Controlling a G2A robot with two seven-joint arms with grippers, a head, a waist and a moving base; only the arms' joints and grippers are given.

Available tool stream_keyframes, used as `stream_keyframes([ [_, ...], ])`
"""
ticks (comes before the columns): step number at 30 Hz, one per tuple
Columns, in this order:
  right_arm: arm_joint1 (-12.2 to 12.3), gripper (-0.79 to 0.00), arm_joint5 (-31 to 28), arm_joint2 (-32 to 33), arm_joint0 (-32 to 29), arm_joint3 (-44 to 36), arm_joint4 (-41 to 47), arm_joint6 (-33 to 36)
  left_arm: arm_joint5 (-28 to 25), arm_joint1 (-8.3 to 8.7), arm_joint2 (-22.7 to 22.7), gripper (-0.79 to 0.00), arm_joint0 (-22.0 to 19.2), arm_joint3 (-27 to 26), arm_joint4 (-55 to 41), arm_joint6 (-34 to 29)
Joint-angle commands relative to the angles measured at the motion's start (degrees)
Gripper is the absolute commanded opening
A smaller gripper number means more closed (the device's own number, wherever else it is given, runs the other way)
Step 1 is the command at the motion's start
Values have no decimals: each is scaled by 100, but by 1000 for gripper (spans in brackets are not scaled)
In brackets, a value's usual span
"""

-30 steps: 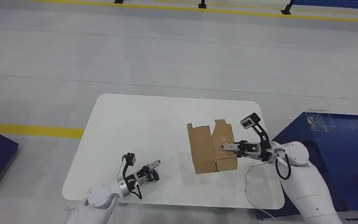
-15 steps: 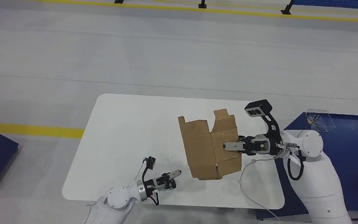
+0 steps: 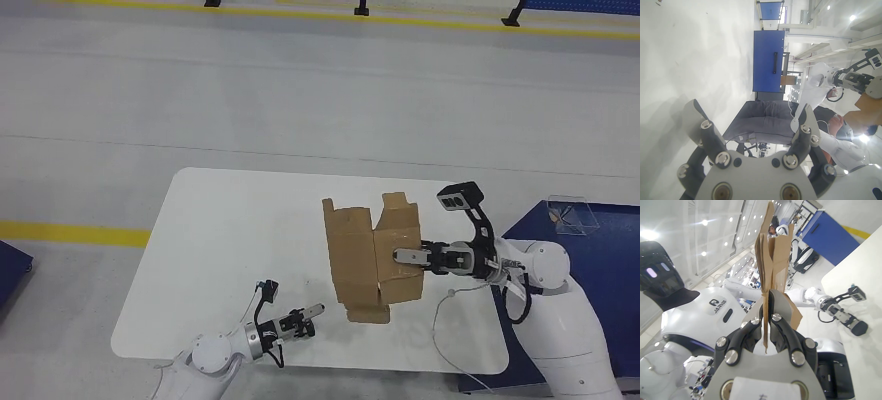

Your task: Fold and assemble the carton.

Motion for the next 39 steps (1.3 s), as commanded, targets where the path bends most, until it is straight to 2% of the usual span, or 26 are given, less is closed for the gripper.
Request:
stream_keyframes([
  [1, -55, -785, -293, -190, 81, -31, 141, -246, 0, 0, 0, 0, 0, 0, 0, 0],
  [6, -161, -785, -594, -626, 356, -160, 212, -546, 0, 0, 0, 0, 0, 0, 0, 0],
  [13, -193, -785, -508, -770, 506, -199, 569, -459, 0, 0, 0, 0, 0, 0, 0, 0],
  [19, -225, -785, 295, -657, 321, -125, 2112, 344, 0, 0, 0, 0, 0, 0, 0, 0],
  [21, -280, -785, 805, -620, 239, 45, 3016, 853, 0, 0, 0, 0, 0, 0, 0, 0],
  [23, -359, -785, 1256, -804, 145, 167, 4090, 972, 0, 0, 0, 0, 0, 0, 0, 0],
  [25, -448, -785, 2197, -1072, 100, 288, 5206, 972, 0, 0, 0, 0, 0, 0, 0, 0],
  [29, -694, -785, 4181, -1887, 56, 681, 6788, 972, 0, 0, 0, 0, 0, 0, 0, 0],
  [34, -1056, -785, 5286, -3089, 161, 612, 8690, -130, 0, 0, 0, 0, 0, 0, 0, 0],
  [39, -1365, -785, 6395, -3685, 306, 901, 9968, -1240, 0, 0, 0, 0, 0, 0, 0, 0],
])
